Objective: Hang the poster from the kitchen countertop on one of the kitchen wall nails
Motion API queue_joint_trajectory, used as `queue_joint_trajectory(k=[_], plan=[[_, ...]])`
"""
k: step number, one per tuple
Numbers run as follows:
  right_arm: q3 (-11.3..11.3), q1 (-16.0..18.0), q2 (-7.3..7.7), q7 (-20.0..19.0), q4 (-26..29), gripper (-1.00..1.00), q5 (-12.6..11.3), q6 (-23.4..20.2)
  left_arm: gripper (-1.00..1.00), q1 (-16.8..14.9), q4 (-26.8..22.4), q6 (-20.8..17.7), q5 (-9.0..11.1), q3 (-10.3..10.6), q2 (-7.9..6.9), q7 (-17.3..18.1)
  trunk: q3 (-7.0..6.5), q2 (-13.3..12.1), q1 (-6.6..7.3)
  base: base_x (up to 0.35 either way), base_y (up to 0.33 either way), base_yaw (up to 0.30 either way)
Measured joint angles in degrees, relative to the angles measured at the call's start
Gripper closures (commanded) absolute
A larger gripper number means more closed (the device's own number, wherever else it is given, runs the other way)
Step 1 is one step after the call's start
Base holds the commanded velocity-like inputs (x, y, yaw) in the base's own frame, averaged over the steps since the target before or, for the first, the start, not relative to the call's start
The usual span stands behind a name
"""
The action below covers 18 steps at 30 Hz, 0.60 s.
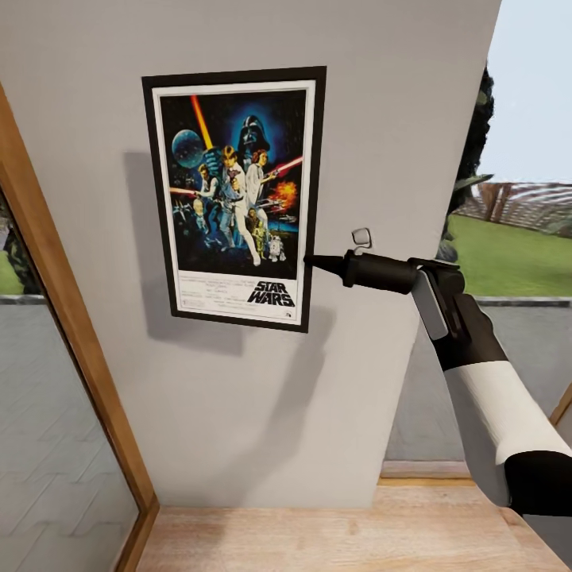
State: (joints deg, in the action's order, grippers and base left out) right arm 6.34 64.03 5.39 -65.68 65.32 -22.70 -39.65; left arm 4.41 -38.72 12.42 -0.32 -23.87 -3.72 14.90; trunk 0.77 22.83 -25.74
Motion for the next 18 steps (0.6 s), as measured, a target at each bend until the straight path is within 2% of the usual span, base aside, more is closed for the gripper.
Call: queue_joint_trajectory(k=[7,13,18], plan=[[0.05,0.0,0.0,0.02,0.0,1.0,-0.01,0.0,-1.0,0.0,0.0,0.0,0.0,-0.01,0.0,0.0,0.0,0.0,-0.02,0.027,0.0,0.0],[0.05,0.0,0.0,0.02,0.0,1.0,0.02,0.01,-1.0,0.0,0.0,0.0,0.0,-0.01,0.0,0.0,0.0,-0.01,0.0,0.136,0.0,0.0],[0.05,0.0,0.0,0.02,0.0,1.0,0.0,0.0,-1.0,0.0,0.0,0.0,0.0,-0.01,0.0,0.0,0.0,0.0,-0.01,0.041,0.0,0.0]])
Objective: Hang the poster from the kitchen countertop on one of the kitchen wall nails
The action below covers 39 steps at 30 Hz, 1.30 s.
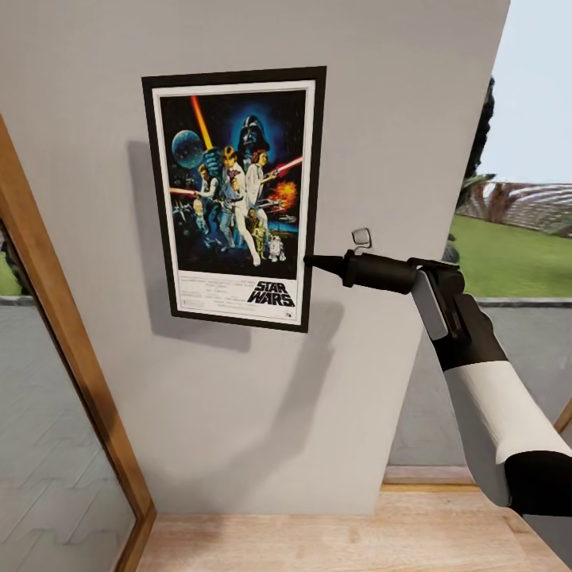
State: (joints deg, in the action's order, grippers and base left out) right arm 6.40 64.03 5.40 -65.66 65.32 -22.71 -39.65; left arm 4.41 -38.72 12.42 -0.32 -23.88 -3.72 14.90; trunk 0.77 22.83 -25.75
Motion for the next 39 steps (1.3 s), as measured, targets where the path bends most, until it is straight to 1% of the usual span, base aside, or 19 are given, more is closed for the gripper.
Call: queue_joint_trajectory(k=[11,39], plan=[[0.0,0.0,0.03,0.0,0.0,1.0,0.01,0.0,-1.0,0.0,0.0,0.0,0.0,0.0,0.0,0.0,0.0,0.0,0.0,0.13,0.0,0.0],[0.0,-0.02,0.24,-0.09,0.04,1.0,0.0,0.0,-1.0,0.0,0.0,0.0,0.0,0.0,0.0,0.0,0.0,0.0,0.0,0.006,0.0,0.0]])
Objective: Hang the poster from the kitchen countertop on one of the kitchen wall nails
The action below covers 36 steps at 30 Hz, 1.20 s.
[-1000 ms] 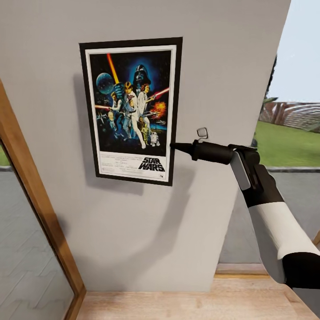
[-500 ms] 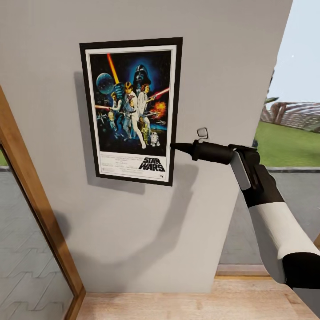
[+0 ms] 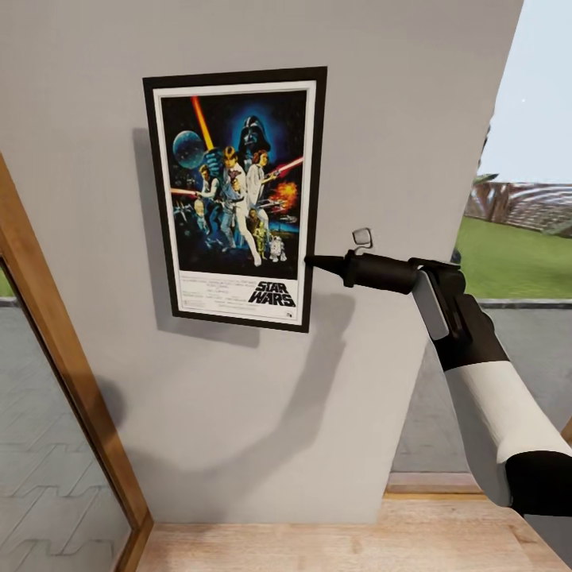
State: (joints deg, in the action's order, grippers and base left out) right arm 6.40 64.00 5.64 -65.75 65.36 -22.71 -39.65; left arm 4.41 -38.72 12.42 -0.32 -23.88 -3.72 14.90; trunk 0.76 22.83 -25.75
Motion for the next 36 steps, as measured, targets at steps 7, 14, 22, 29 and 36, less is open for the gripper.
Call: queue_joint_trajectory(k=[7,14,22,29,36], plan=[[0.0,0.02,0.1,0.0,-0.03,1.0,0.01,0.01,-1.0,0.0,0.0,0.0,0.0,-0.02,-0.03,0.0,0.0,0.0,0.01,0.114,0.02,0.0],[0.0,0.0,0.11,0.0,0.01,1.0,0.0,0.0,-1.0,0.0,0.0,0.01,0.0,-0.08,-0.01,0.01,0.0,0.0,0.0,0.027,0.004,0.0],[0.01,-0.01,0.11,0.0,0.04,1.0,0.0,0.0,-1.0,0.0,0.0,0.07,0.0,-0.07,-0.08,0.0,0.0,0.01,0.02,0.098,0.0,0.0],[0.0,0.01,0.11,-0.08,0.04,1.0,0.0,0.0,-1.0,0.0,0.0,0.09,0.0,-0.09,-0.09,0.01,0.0,0.0,0.0,0.081,0.0,0.0],[0.07,-0.05,0.2,-0.04,0.2,1.0,0.0,-0.03,-1.0,0.0,0.02,0.11,0.06,-0.23,-0.02,0.02,0.0,0.0,0.0,0.002,0.0,0.0]])
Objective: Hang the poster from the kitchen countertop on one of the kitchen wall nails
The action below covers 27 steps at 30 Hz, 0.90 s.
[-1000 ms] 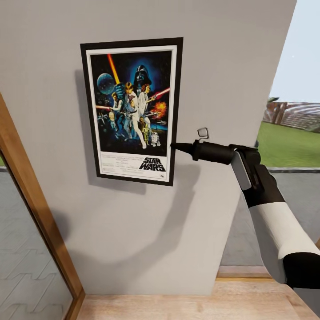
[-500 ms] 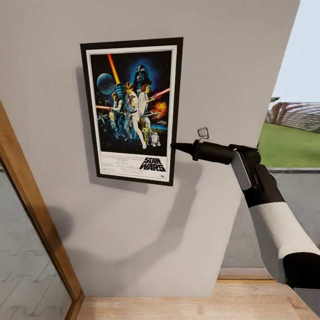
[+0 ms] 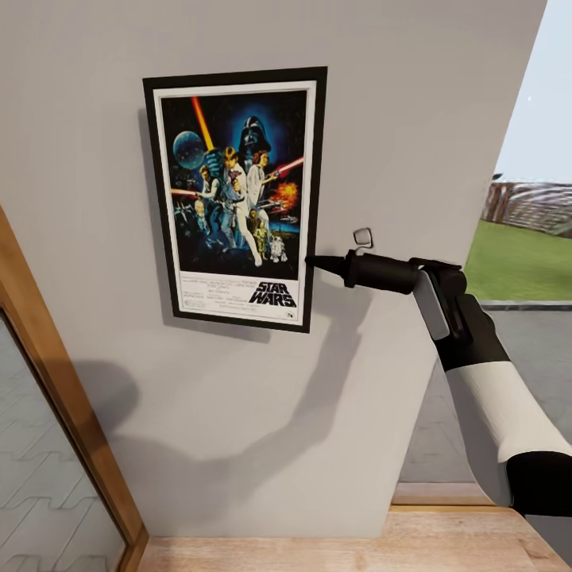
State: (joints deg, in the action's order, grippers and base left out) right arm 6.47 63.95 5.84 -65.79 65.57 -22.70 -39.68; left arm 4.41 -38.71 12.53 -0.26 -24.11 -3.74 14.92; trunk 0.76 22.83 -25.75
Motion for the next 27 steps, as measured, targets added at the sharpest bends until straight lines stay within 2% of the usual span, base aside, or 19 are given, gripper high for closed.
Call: queue_joint_trajectory(k=[27], plan=[[-0.07,-0.01,0.06,0.0,-0.06,1.0,0.01,0.2,-1.0,0.0,0.24,-0.02,-0.13,0.3,0.35,0.07,0.0,0.0,0.0,0.0,0.0,0.0]])
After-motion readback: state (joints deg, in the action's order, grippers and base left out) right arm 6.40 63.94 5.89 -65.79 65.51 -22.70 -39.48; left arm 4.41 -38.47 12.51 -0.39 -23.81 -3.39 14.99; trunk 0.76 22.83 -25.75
